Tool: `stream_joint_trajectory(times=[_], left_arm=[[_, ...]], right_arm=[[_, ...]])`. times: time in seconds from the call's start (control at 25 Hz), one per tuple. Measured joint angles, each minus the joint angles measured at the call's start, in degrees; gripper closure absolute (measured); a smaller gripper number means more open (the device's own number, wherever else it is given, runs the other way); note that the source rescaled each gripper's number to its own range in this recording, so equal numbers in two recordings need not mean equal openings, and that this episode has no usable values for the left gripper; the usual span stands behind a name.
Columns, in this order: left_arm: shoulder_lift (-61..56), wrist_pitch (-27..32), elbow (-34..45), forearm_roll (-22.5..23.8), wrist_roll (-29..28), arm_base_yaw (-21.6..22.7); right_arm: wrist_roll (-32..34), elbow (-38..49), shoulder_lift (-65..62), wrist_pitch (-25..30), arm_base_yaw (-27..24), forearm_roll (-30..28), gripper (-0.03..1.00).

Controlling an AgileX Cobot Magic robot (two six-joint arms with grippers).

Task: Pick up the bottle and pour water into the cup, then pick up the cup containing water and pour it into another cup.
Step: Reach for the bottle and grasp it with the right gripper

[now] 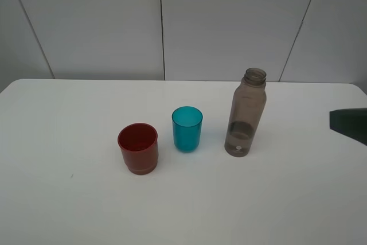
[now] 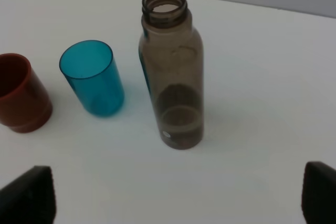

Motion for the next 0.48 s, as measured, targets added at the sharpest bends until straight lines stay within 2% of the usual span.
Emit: stream_joint_trajectory(times=[0.36,0.48], left_arm=[[0.0,0.0,0.0,0.0,0.0,0.0],[0.0,0.0,0.0,0.0,0.0,0.0]], right_arm=[[-13.4,0.0,25.4,-11.4,0.0,12.1,-0.03],[-15.6,0.0,32.5,-14.5,0.1,14.4,-0.03]])
